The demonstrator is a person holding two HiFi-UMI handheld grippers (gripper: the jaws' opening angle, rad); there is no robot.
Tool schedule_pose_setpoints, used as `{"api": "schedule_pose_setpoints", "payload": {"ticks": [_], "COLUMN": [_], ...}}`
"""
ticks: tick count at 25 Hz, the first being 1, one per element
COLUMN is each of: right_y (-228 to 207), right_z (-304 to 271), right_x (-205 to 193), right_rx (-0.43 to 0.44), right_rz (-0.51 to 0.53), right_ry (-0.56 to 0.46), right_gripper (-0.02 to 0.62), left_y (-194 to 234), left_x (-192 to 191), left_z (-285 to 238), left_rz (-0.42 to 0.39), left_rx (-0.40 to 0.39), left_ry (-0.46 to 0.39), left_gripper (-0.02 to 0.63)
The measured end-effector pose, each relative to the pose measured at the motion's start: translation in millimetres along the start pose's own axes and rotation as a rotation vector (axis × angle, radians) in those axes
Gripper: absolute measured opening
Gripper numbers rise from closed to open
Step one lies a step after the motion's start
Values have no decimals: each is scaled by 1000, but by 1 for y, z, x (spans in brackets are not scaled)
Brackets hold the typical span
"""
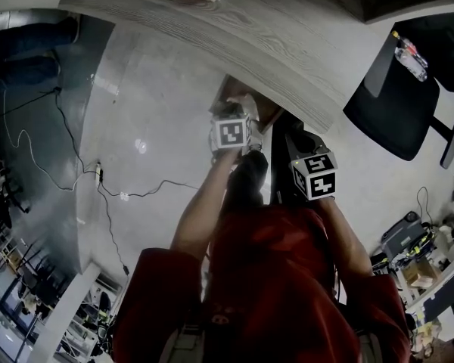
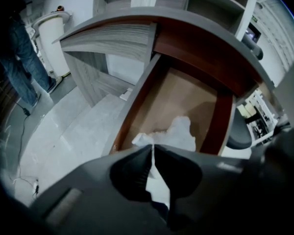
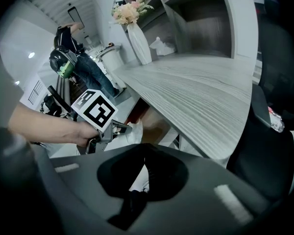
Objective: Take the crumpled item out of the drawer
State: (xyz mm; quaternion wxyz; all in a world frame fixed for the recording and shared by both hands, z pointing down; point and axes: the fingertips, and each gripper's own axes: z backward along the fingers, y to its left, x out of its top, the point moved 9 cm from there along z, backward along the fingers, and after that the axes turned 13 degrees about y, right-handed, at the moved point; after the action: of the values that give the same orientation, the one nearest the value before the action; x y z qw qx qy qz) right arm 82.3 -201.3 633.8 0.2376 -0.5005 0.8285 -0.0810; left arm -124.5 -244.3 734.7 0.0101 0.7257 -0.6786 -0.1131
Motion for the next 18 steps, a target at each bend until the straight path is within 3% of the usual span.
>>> {"api": "schedule_pose_setpoints", "payload": {"ticks": [18], "right_y": [36], "right_z": [40], "right_x": [-12], "right_rx": [-73], "right_rz": [26], "right_ry": [-73], "right_gripper": [2], "left_y": [-17], "left_x": [-49], "left_z": [91], "left_rz": [-30], "left_rx": [-73], "left_ry": [-70], "left_gripper": [11]}}
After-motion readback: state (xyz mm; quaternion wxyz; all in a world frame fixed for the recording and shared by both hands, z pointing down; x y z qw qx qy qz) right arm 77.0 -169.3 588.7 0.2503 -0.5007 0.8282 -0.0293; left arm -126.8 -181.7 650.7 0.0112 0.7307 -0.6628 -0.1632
